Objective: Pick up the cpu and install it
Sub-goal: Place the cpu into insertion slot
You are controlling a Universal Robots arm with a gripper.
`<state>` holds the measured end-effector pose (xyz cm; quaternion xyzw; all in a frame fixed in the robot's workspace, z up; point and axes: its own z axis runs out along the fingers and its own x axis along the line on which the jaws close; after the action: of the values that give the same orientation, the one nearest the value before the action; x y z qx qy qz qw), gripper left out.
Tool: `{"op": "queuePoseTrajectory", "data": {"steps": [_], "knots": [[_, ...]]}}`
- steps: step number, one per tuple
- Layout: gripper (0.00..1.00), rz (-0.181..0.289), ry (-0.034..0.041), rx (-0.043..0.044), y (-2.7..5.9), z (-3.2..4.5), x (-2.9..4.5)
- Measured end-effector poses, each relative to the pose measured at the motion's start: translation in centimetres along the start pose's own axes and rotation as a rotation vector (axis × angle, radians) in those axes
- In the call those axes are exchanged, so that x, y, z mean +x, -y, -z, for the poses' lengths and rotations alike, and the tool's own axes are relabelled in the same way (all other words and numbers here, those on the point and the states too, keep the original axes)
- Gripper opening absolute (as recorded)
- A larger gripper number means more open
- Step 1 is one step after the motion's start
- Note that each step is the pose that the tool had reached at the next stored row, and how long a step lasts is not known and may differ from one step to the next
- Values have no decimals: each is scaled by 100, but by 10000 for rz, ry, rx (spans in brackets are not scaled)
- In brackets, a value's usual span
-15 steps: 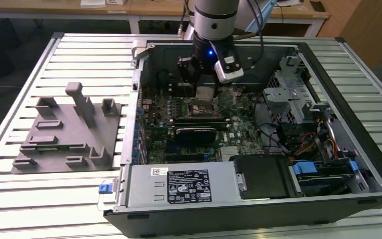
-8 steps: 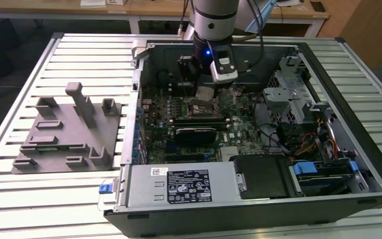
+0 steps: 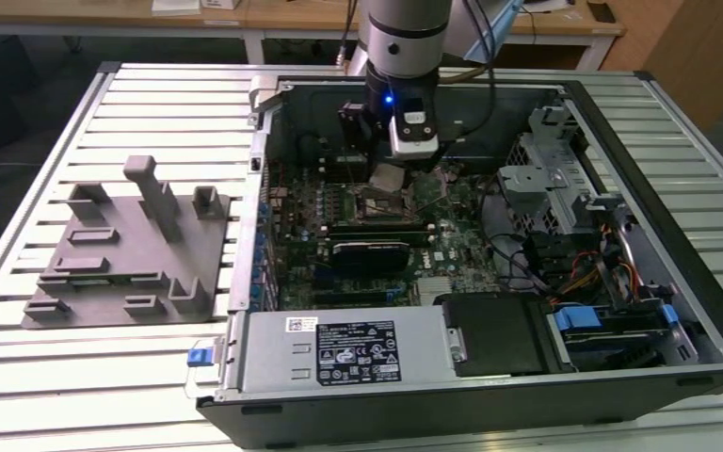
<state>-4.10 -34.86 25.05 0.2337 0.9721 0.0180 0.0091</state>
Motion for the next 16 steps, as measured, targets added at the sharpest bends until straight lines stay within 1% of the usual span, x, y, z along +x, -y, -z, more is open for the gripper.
{"op": "queuePoseTrajectory", "data": {"steps": [16], "knots": [[54,-2908,114,28,1,-18,0]]}}
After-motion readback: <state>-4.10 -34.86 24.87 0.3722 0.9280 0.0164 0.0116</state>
